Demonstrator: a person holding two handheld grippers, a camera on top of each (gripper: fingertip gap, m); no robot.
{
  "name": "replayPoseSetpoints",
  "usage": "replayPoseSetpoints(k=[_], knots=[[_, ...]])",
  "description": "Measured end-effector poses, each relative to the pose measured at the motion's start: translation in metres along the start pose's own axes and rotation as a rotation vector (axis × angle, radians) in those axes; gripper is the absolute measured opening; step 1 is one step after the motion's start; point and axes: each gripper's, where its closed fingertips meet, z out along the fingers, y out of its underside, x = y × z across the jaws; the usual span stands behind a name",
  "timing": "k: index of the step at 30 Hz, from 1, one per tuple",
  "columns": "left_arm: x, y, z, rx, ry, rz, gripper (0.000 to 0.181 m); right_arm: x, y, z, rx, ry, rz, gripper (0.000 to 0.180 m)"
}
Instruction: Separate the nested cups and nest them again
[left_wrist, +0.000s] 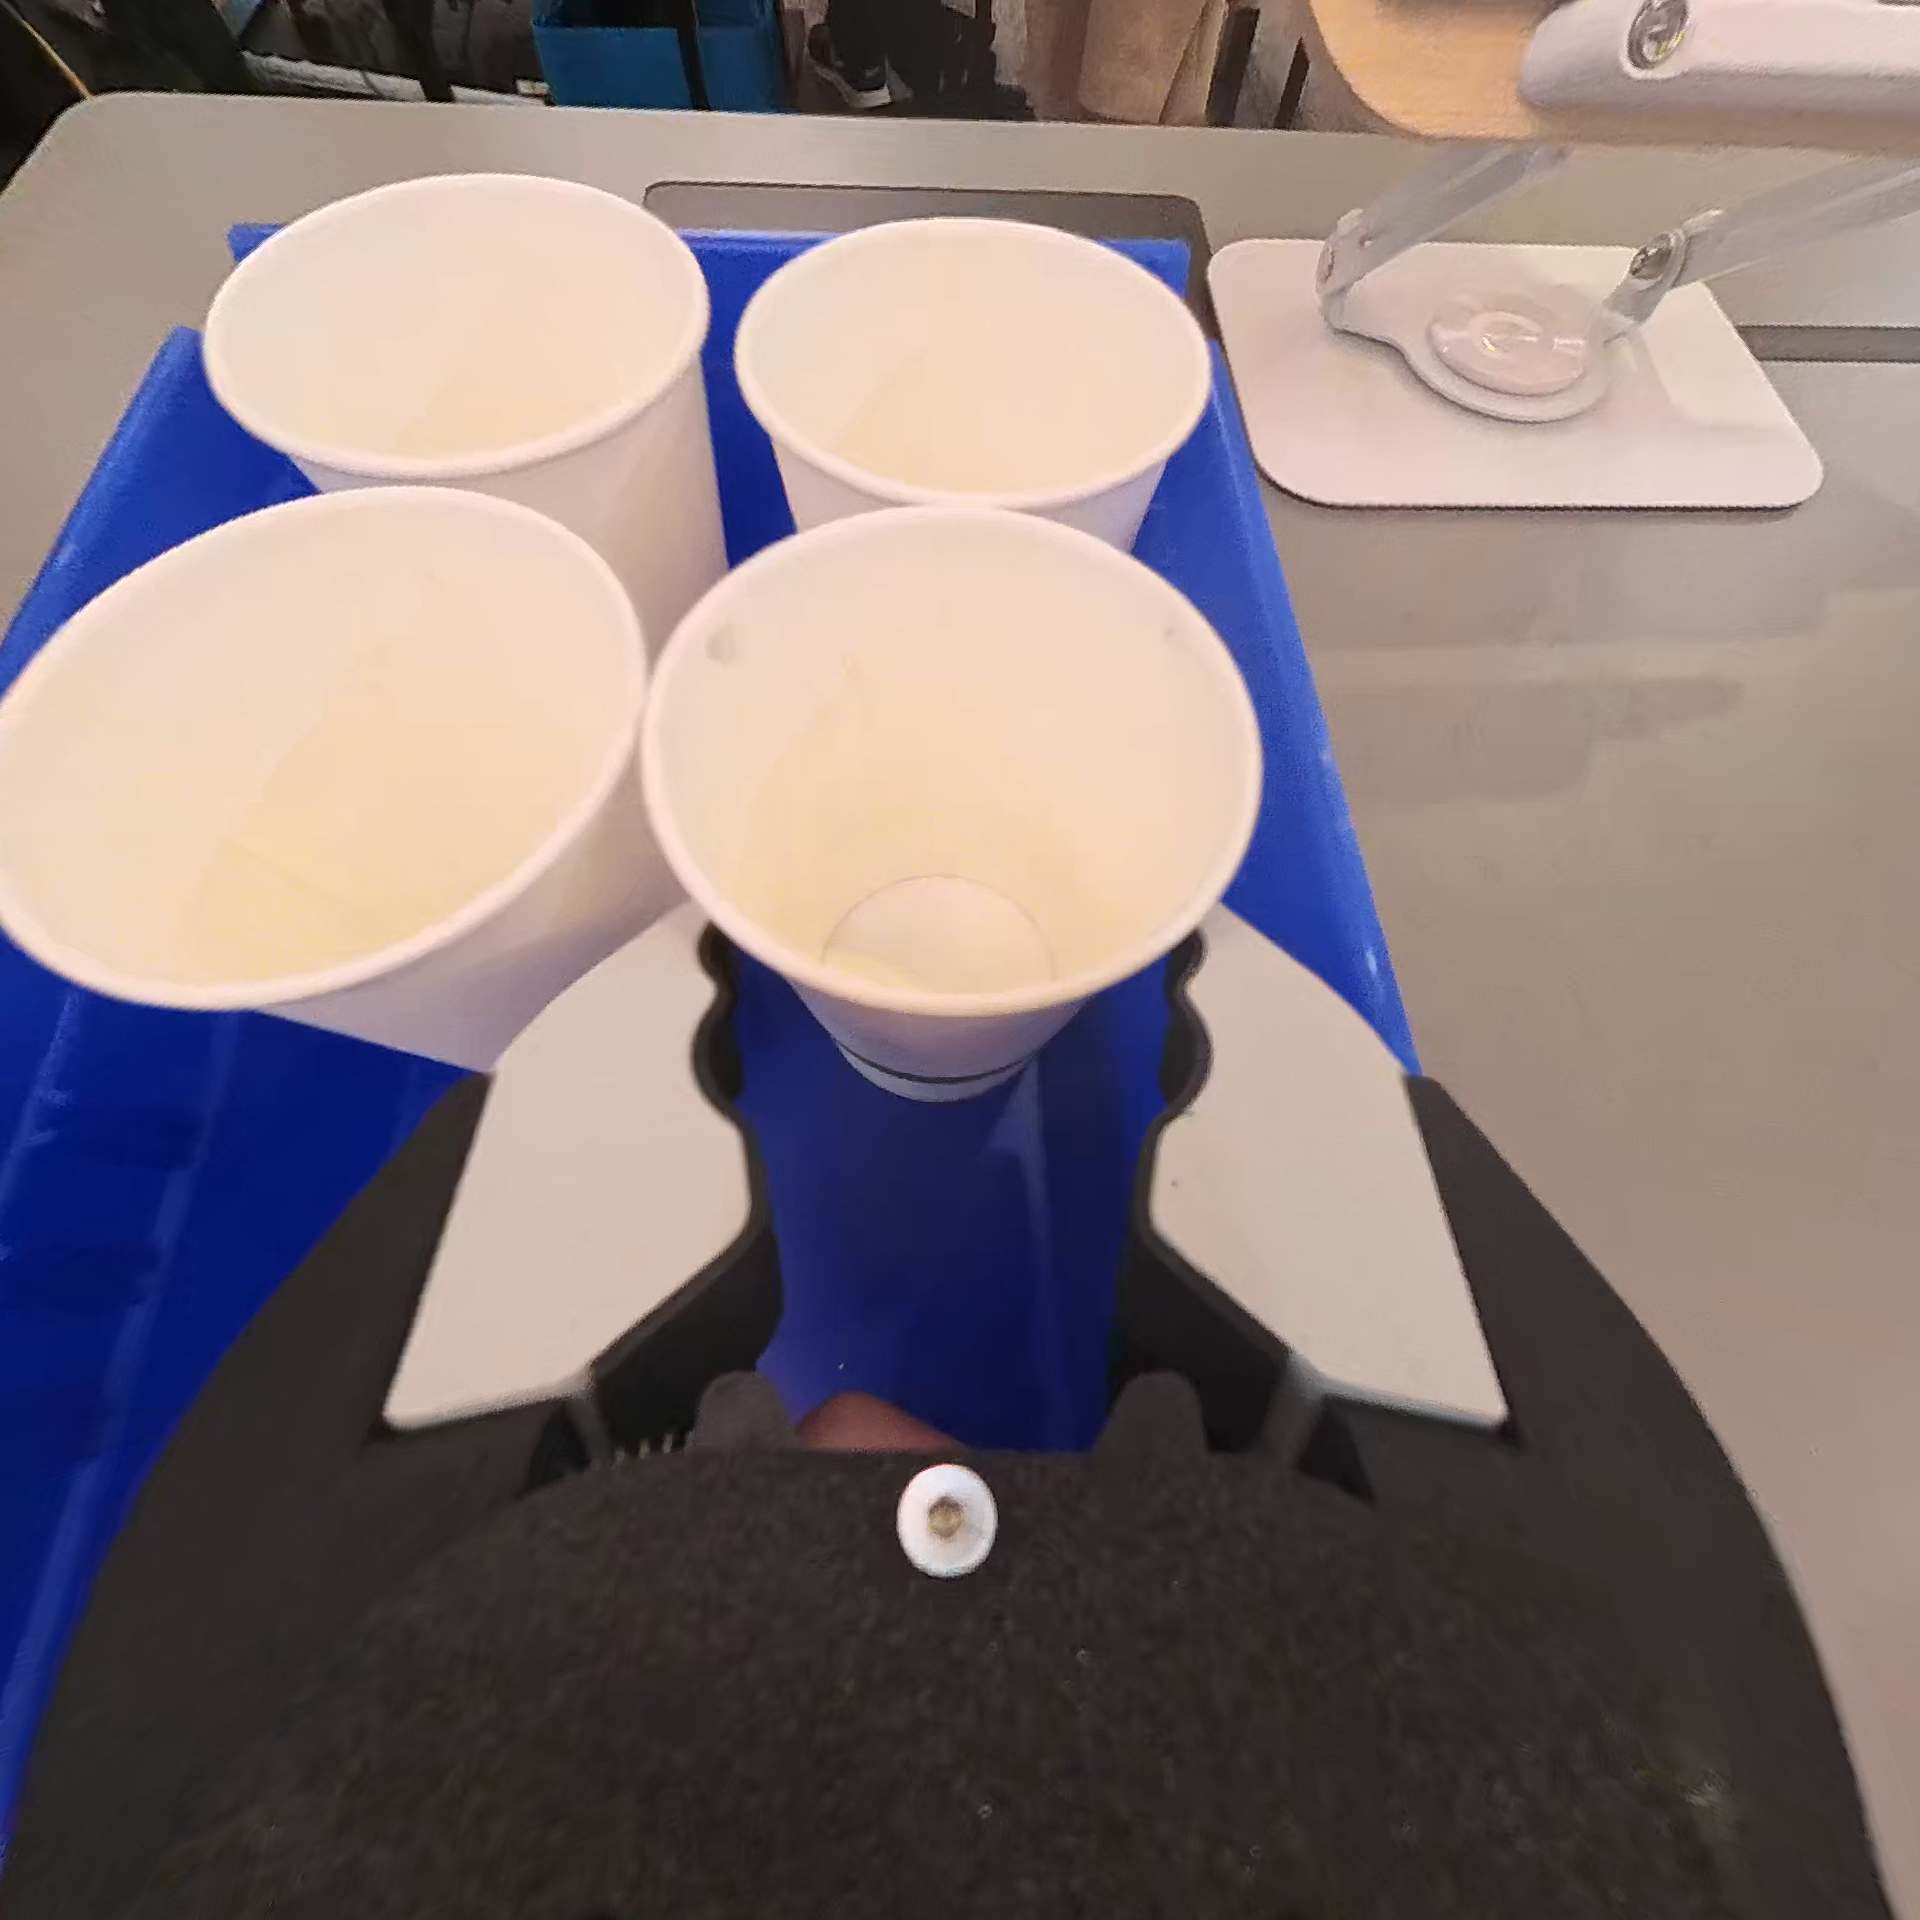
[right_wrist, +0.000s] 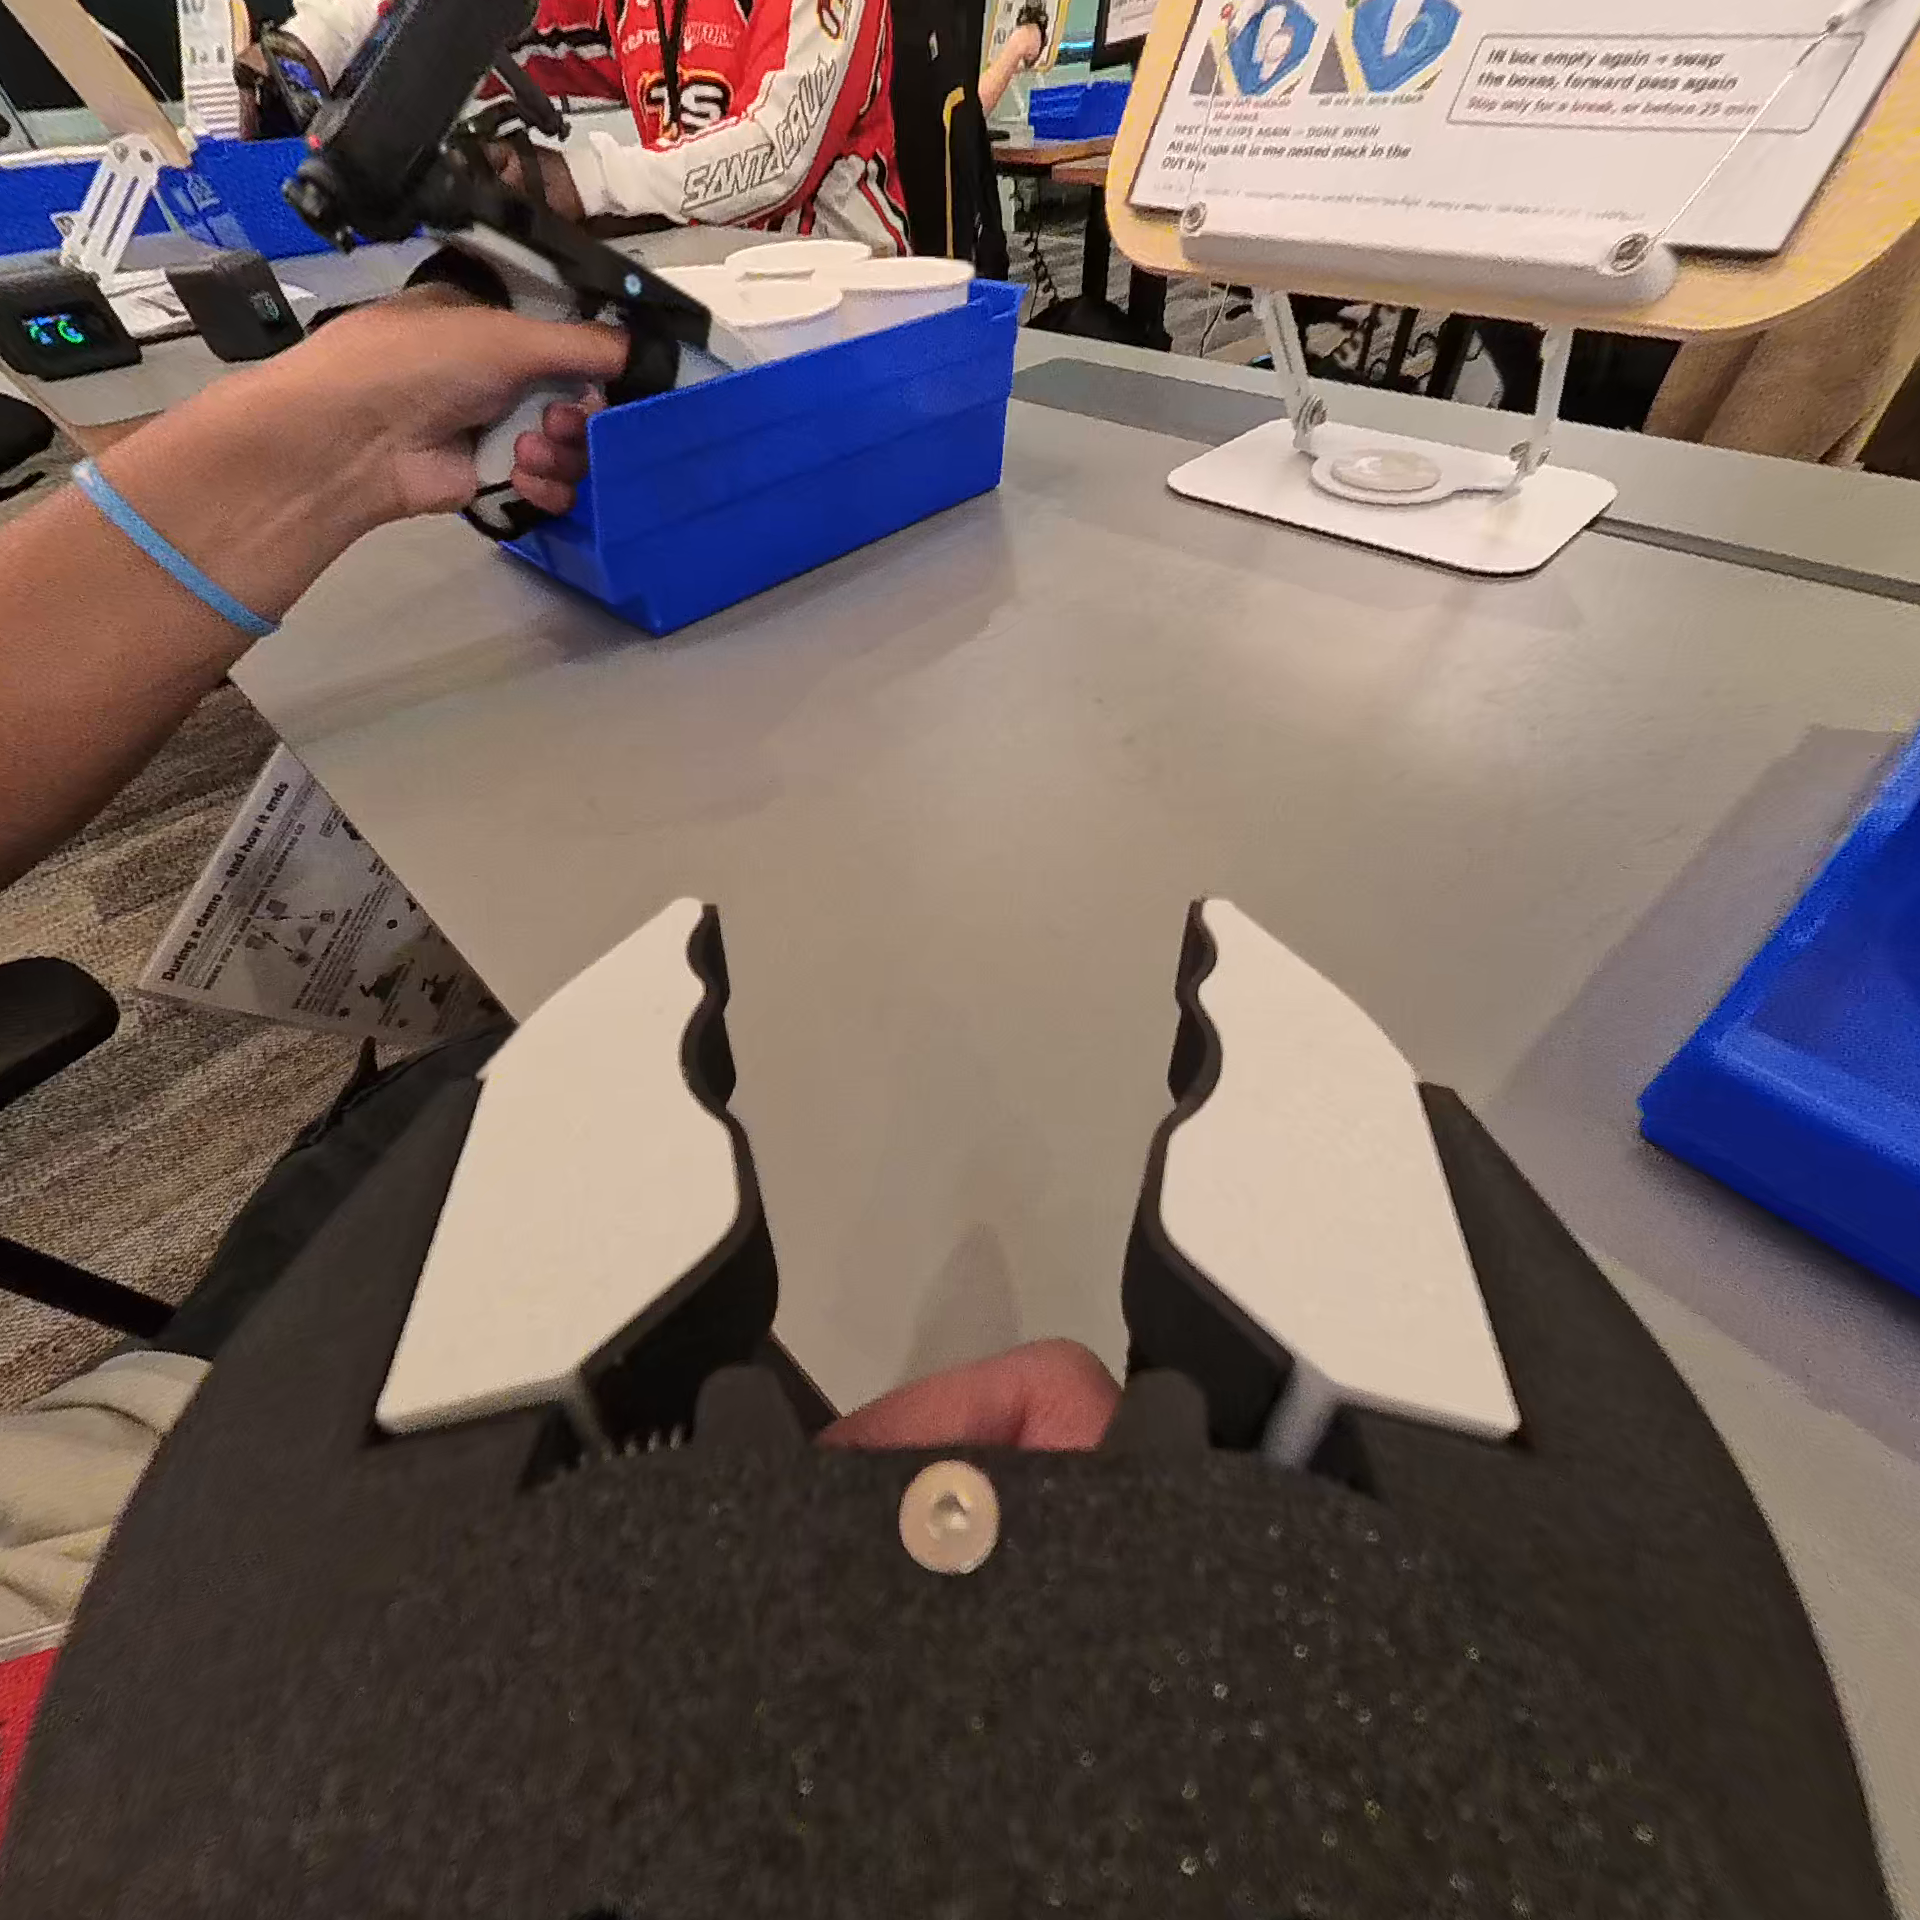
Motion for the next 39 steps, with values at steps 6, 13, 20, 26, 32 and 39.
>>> replayPoseSetpoints(k=[6, 13, 20, 26, 32, 39], knots=[[-0.001, -0.004, -0.007, 0.051, 0.018, -0.017, 0.075, -0.001, 0.004, 0.003, -0.016, -0.008, -0.009, 0.083], [-0.006, 0.006, -0.083, 0.211, 0.167, 0.033, 0.074, 0.021, -0.012, -0.008, 0.048, -0.005, 0.001, 0.080], [0.041, -0.004, -0.181, 0.249, 0.553, 0.183, 0.074, 0.008, -0.059, 0.007, 0.117, -0.325, -0.027, 0.073], [0.148, 0.015, -0.214, 0.146, 0.837, 0.480, 0.074, -0.040, -0.092, 0.036, 0.085, -0.617, -0.112, 0.087], [0.235, 0.034, -0.216, 0.036, 1.085, 0.542, 0.074, -0.064, -0.084, 0.062, 0.048, -0.641, -0.235, 0.090], [0.277, 0.048, -0.206, -0.023, 1.176, 0.600, 0.074, -0.057, -0.078, 0.054, 0.082, -0.648, -0.193, 0.079]])
